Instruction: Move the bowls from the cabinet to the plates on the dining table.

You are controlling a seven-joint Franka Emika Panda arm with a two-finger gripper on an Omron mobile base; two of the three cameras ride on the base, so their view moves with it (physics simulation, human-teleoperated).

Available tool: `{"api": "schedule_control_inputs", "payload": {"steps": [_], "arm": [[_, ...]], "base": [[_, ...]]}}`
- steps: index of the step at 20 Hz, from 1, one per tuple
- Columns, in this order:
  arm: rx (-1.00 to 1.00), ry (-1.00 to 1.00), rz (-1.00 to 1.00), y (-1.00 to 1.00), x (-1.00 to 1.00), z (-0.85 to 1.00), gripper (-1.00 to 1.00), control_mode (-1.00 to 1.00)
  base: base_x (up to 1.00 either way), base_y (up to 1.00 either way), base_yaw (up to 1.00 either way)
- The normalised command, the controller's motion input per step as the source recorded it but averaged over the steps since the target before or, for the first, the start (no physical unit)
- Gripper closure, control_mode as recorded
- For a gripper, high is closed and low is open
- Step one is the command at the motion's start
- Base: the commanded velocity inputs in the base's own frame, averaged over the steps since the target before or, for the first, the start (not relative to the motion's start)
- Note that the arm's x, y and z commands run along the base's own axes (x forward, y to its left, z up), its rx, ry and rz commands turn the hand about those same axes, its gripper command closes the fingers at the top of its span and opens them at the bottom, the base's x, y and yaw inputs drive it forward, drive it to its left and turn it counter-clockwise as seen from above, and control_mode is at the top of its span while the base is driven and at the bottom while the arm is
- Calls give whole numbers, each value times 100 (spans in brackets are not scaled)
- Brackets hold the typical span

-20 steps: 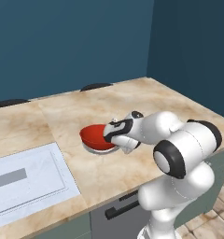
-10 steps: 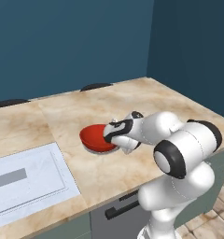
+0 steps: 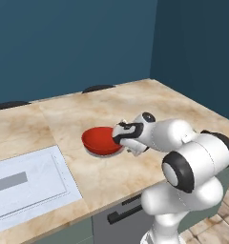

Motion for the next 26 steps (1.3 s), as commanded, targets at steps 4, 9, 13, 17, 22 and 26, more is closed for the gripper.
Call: {"api": "schedule_control_inputs", "payload": {"steps": [4,9,13,17,22,26], "arm": [[0,0,9,-34,-44,45,-100,-100],[0,-2,19,-28,-54,56,-100,-100],[-1,-4,21,-37,-55,57,-100,-100],[-9,-3,23,-44,-44,63,-100,-100],[-20,-8,28,-38,-67,69,-100,-100],[-27,-2,27,-26,-55,58,-100,-100]], "base": [[0,0,0],[0,0,0],[0,0,0],[0,0,0],[0,0,0],[0,0,0]]}}
